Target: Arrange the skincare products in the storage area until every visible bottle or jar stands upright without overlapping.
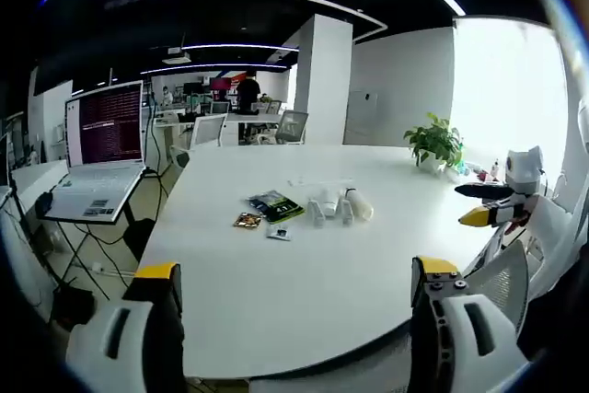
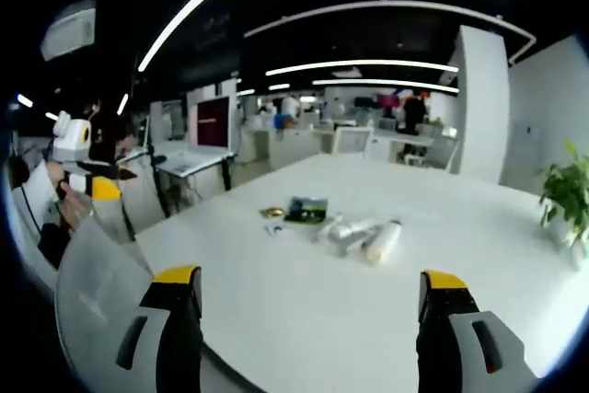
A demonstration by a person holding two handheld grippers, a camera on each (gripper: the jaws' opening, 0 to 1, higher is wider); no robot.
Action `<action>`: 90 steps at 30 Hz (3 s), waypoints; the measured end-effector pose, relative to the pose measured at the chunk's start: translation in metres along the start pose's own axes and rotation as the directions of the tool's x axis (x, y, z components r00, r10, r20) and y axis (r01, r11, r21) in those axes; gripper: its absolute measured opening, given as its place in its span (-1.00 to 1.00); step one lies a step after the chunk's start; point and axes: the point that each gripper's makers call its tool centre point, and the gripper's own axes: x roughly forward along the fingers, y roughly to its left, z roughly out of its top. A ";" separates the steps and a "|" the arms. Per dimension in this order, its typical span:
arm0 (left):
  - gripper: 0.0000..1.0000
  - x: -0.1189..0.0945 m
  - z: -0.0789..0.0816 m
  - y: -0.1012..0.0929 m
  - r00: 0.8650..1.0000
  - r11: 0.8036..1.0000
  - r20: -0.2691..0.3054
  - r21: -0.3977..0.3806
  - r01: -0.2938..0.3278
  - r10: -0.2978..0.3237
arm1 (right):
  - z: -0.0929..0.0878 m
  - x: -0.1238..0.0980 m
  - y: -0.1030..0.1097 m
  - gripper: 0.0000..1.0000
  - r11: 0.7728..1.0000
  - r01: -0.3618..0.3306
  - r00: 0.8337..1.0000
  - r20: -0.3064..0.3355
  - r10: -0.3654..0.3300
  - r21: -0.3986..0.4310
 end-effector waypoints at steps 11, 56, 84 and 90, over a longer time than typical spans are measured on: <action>0.99 0.022 0.003 -0.002 0.999 1.000 -0.011 0.001 0.030 -0.030 | 0.003 0.001 -0.012 1.00 0.999 0.046 0.999 -0.010 -0.046 0.000; 0.99 0.059 0.006 -0.012 0.995 0.994 -0.037 0.049 0.094 -0.093 | 0.011 0.031 -0.033 1.00 0.997 0.031 0.999 -0.020 -0.032 -0.064; 0.99 0.085 -0.011 -0.009 0.989 0.991 -0.058 -0.006 0.132 -0.132 | 0.000 0.086 -0.058 1.00 0.994 0.028 0.991 -0.125 -0.041 -0.105; 0.99 0.089 -0.017 -0.009 0.988 0.990 -0.063 -0.024 0.142 -0.143 | -0.005 0.099 -0.065 0.99 0.994 0.036 0.986 -0.157 -0.051 -0.102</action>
